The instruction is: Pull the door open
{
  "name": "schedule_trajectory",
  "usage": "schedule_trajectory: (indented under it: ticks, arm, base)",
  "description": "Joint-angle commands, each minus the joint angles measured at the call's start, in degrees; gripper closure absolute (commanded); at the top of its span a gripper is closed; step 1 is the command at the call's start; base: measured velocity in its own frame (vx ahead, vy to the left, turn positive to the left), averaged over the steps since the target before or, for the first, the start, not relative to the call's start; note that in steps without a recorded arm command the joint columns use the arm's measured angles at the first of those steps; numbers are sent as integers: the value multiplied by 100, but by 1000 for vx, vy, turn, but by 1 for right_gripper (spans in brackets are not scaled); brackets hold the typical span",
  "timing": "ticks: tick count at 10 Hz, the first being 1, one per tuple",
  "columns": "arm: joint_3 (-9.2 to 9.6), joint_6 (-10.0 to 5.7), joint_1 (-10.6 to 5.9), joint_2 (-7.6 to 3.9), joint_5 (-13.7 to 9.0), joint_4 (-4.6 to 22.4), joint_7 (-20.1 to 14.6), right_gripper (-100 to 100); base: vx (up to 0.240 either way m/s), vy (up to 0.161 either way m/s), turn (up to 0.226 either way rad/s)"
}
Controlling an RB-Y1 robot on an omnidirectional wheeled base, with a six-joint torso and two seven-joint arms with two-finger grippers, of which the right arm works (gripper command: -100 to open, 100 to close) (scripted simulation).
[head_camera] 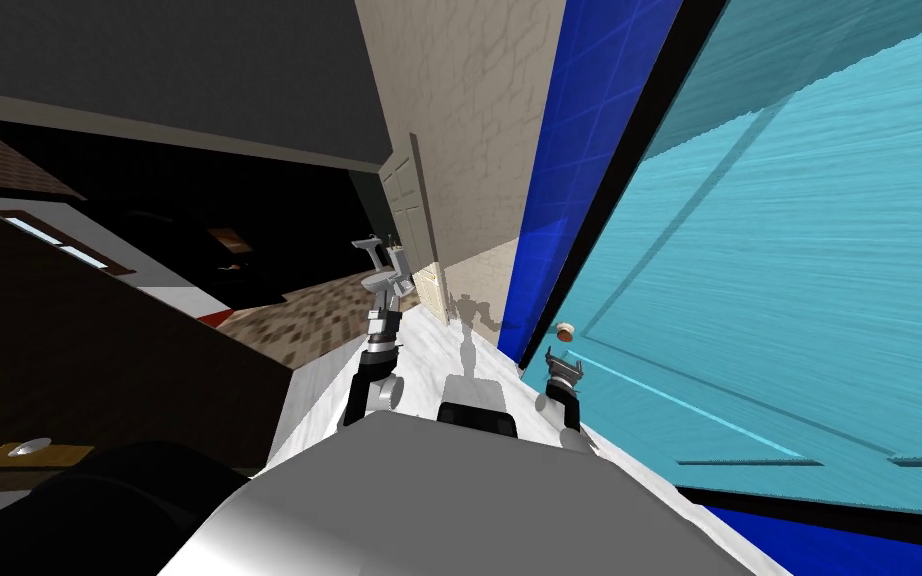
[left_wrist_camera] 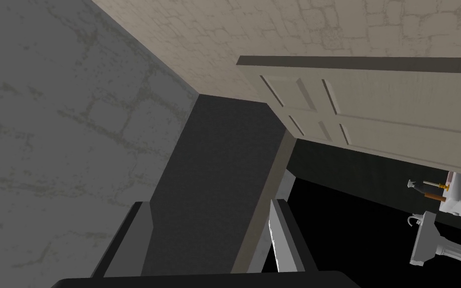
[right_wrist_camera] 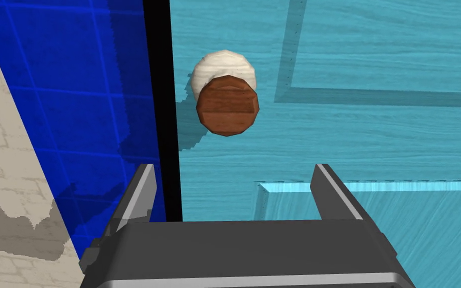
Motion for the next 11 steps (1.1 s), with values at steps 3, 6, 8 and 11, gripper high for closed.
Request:
schedule_trajectory:
  ticks: [3,6,8,11]
  arm:
    - [14,-9,116,-245,-9,51,-281,-100]
    - [24,-16,207,-438,-17,313,-502,-100]
    - [32,-21,270,-572,-22,120,-657,-100]
    - [48,-32,409,-866,-33,182,-993,-100]
  base:
    - [129,-5,40]
    - [127,5,27]
    - [36,-3,18]
    - [143,-9,47]
